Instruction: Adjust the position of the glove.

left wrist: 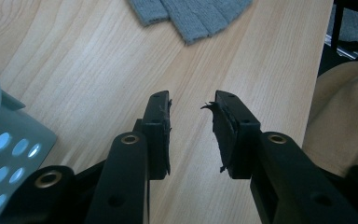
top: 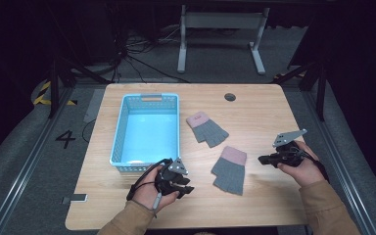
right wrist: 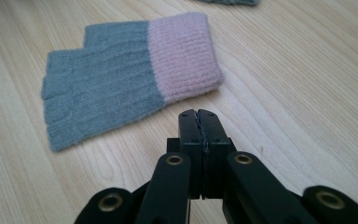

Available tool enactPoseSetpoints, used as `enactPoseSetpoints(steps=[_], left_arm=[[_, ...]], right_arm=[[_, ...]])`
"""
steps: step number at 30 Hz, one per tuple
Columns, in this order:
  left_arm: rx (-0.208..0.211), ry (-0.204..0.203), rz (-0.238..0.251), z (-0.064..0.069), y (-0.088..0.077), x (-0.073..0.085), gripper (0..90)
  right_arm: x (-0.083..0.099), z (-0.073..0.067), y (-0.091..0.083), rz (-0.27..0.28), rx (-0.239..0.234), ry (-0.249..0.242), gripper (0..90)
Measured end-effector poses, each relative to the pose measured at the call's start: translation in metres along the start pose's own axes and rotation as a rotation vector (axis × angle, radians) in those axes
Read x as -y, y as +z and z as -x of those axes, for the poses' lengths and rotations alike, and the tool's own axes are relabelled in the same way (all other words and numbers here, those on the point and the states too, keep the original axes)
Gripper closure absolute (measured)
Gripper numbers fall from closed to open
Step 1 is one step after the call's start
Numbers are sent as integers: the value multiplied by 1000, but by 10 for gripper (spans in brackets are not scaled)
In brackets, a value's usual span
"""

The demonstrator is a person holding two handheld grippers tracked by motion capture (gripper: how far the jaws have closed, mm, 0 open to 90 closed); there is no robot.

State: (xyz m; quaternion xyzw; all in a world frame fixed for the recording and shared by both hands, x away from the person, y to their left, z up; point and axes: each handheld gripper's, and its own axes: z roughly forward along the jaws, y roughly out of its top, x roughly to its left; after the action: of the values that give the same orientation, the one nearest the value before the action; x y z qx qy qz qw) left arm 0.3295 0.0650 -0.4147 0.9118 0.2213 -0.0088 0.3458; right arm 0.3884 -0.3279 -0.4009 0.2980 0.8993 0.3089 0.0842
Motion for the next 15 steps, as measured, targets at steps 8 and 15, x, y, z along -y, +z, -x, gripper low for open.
enactPoseSetpoints(steps=[8, 15], left_arm=[[12, -19, 27, -2, -7, 1, 648], [19, -54, 62, -4, -14, 2, 623]], right_arm=[[-8, -7, -1, 24, -19, -21, 900], [-23, -11, 6, 73, -26, -5, 900]])
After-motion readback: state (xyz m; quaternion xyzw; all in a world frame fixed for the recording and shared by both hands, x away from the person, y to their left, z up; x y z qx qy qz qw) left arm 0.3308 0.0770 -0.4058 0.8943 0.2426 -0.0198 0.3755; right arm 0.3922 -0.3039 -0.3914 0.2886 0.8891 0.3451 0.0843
